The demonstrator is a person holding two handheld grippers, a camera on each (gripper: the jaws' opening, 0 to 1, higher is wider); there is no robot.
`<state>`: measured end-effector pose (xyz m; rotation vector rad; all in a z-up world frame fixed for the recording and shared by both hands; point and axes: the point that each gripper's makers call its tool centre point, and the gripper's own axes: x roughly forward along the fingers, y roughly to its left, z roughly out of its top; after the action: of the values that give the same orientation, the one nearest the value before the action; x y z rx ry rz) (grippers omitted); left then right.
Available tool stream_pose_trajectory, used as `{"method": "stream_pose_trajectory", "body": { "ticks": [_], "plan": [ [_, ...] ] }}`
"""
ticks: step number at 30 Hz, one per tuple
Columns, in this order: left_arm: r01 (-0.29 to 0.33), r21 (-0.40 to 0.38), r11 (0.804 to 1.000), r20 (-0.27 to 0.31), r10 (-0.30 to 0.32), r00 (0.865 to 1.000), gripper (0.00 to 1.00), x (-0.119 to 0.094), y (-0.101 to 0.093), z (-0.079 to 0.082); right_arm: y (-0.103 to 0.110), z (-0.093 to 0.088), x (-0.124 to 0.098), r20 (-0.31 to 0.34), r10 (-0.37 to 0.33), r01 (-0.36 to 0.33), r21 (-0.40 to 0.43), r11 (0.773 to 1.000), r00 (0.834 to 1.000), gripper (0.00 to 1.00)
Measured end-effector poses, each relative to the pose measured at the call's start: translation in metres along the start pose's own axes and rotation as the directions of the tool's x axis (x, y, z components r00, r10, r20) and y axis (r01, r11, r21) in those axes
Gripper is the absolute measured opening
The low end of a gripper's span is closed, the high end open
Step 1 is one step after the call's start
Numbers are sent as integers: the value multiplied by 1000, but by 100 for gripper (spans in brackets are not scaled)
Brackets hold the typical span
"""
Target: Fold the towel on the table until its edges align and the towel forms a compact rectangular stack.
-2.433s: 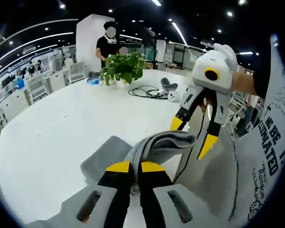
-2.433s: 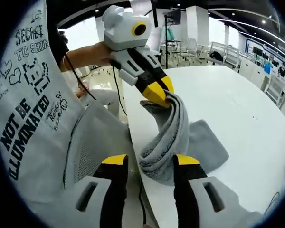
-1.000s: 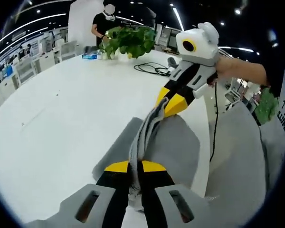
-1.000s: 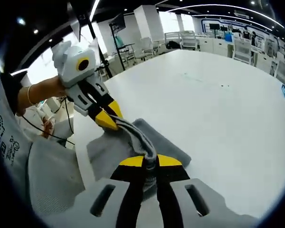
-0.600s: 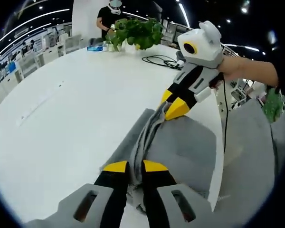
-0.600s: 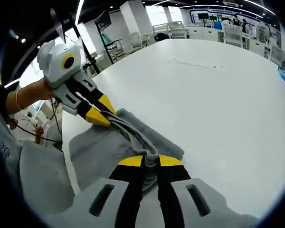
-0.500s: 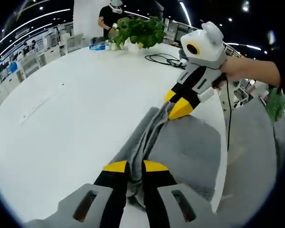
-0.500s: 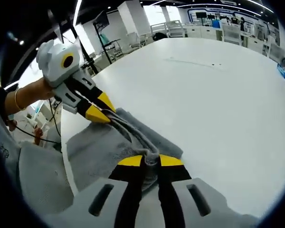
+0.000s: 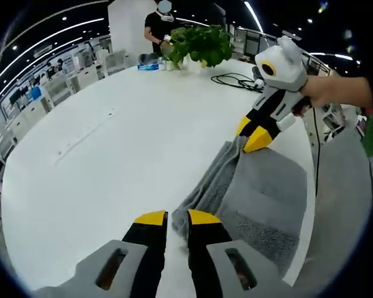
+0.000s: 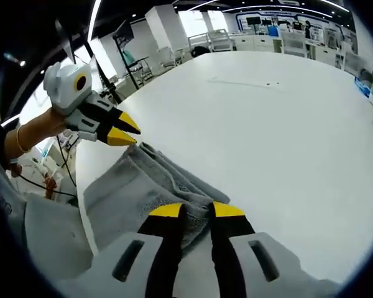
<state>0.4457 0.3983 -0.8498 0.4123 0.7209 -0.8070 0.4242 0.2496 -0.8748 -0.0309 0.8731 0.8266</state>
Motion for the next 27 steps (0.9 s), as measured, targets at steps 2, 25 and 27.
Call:
{"method": "stream_pose_trajectory", "body": {
  "ticks": [2,25,27],
  "plan": [
    [5,15,1000,4,-5,1000,11,-3,-4,1,0,0,-3,2,-1,1,-14,1000,1000,14],
    [91,66,994,36,-93,995,25,-40,-56,-14,54,-26,-44,-40,113,-120,-303,945,993,38],
    [107,58,993,37,-109,993,28,-43,-62,-16,67,-26,-46,-18,163,-161,-306,938,986,40]
  ]
}}
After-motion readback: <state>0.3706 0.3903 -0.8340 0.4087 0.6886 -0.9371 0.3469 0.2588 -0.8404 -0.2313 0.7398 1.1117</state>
